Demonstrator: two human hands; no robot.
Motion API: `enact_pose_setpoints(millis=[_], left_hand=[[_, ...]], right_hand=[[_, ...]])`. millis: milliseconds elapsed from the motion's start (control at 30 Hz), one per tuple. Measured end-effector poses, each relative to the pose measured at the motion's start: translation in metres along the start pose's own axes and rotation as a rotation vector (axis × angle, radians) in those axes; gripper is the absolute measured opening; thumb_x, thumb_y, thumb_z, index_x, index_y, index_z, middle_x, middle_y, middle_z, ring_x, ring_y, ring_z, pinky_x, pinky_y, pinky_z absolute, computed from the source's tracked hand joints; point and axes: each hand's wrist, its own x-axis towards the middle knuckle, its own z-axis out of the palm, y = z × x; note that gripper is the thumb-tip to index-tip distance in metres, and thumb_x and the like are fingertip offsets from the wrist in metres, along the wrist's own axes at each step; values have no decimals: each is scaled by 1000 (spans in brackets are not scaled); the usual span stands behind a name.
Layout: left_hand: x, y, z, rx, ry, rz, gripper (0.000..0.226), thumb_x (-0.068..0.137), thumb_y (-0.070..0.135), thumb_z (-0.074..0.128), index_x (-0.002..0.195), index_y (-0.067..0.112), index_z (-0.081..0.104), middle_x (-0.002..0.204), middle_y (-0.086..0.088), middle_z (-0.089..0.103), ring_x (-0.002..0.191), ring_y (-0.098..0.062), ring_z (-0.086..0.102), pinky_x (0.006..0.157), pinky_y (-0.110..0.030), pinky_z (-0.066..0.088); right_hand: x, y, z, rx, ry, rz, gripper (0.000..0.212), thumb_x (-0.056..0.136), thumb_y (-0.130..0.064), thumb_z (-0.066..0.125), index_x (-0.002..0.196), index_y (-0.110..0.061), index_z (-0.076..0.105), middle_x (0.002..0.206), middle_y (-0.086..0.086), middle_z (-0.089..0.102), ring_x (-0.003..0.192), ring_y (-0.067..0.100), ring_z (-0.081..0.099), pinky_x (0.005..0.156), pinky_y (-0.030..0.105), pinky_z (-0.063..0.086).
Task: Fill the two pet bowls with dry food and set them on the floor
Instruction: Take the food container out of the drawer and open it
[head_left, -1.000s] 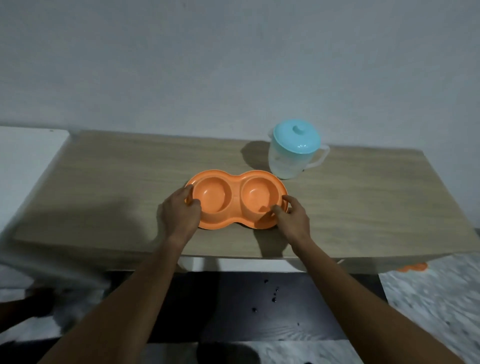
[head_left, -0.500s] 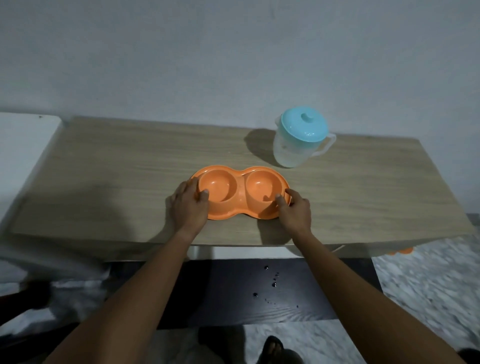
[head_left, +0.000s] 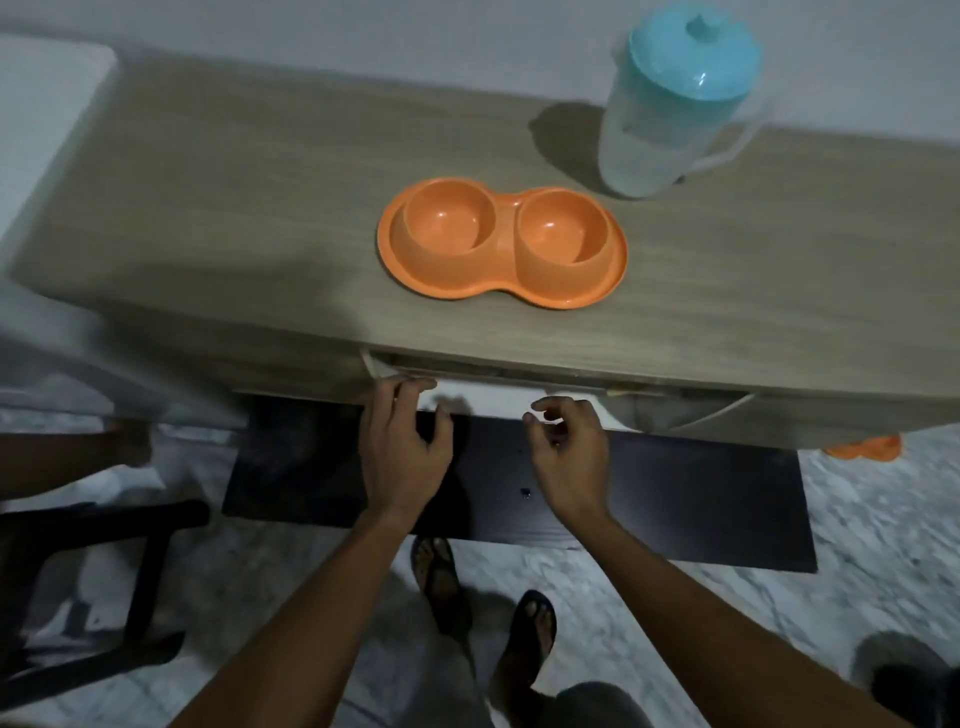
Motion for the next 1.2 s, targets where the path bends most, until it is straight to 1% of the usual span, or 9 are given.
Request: enact_pose_setpoints(millis=[200,333,400,533,600,733,867,1033,1200], left_hand=[[15,-57,75,-106,-70,-177,43,87,35,68,124,15,58,128,-3,55,119,-21,54,95,-23,40],[47,-79,102,-198,-57,-304,52,86,41,68,120,4,58,121,-13,61,115,-27,56,98,-31,44],[64,-86,112,-233,-68,-327,39,84,34,72,106,2,68,107,-11,71,104,-24,65,90,-28,49],[75,-90,128,-454,-153,-431,22,83,30,77,98,15,72,77,20,65,68,12,55,57,5,35],[73,-87,130,-486,-137,-414,19,84,25,77,98,15,71,80,17,65,67,9,57,57,7,34],[54,-84,113,-502,-142,-404,16,88,20,72,82,14,59,75,7,62,74,-8,59,66,-9,44],[16,-59,70,-578,-139,-490,22,91,17,68,108,8,59,106,-9,70,98,-18,65,92,-32,49],[-9,-2,-10,-319,-47,-604,23,84,49,67,82,26,63,87,6,70,87,-15,65,79,-33,48],[5,33,-84,-337,-45,-548,15,74,42,75,67,30,69,74,-6,72,74,-22,67,77,-46,56]], right_hand=[[54,69,48,-1,-4,126,42,94,-30,70,133,-17,62,130,3,62,109,23,63,88,36,52],[94,80,77,93,55,185,37,92,-29,71,126,-12,68,119,7,71,109,27,65,91,36,52],[107,82,91,199,59,195,32,94,-23,68,123,-10,70,119,7,72,114,26,64,95,34,50],[115,80,112,417,41,177,33,100,-10,54,129,-9,69,126,0,68,119,16,57,103,27,41],[115,77,117,463,72,197,31,100,-6,53,126,-4,70,122,3,69,115,15,58,103,28,42],[99,68,108,413,32,312,27,98,-12,59,122,-2,69,109,7,71,109,25,65,89,25,43],[52,36,73,397,-25,402,38,95,-12,66,133,-5,63,121,4,66,115,19,60,102,31,44],[-9,-17,11,404,-226,444,26,91,-2,60,114,-5,73,93,5,71,77,12,60,63,14,47],[-31,-69,-31,397,-324,409,9,93,-11,66,95,-12,74,80,3,69,66,14,56,58,21,45]])
